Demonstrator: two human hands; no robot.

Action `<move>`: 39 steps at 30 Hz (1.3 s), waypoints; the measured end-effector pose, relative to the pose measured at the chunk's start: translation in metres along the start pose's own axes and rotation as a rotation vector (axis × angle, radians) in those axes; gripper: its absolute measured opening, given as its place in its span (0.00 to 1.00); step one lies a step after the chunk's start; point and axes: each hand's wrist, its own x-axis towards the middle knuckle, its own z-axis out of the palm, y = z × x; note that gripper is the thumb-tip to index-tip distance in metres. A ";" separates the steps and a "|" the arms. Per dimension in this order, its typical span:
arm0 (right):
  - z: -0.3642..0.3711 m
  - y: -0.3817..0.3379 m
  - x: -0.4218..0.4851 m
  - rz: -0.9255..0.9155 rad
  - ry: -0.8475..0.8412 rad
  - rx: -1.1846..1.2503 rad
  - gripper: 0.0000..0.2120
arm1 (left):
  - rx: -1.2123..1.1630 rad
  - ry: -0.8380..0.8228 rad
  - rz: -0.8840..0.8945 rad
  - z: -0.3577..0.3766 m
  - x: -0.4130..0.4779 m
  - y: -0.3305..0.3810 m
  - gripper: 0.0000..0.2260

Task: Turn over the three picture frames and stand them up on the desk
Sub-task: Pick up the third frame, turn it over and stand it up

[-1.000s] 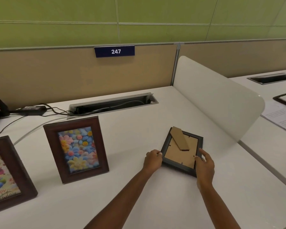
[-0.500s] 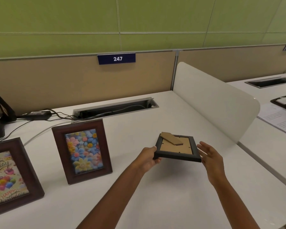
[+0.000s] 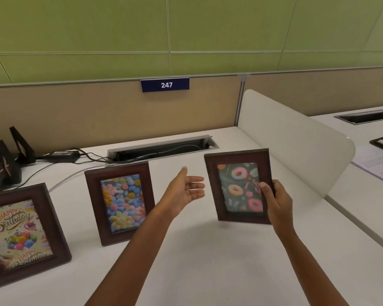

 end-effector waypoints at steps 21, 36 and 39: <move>0.016 0.001 -0.012 0.511 -0.005 0.393 0.12 | 0.206 0.003 -0.042 -0.008 0.011 -0.041 0.11; 0.020 0.000 -0.017 0.541 -0.253 0.425 0.14 | 0.027 -0.205 -0.151 -0.006 0.005 -0.050 0.24; 0.024 0.003 -0.017 0.540 -0.321 0.399 0.14 | 0.009 -0.142 -0.117 -0.011 0.011 -0.052 0.25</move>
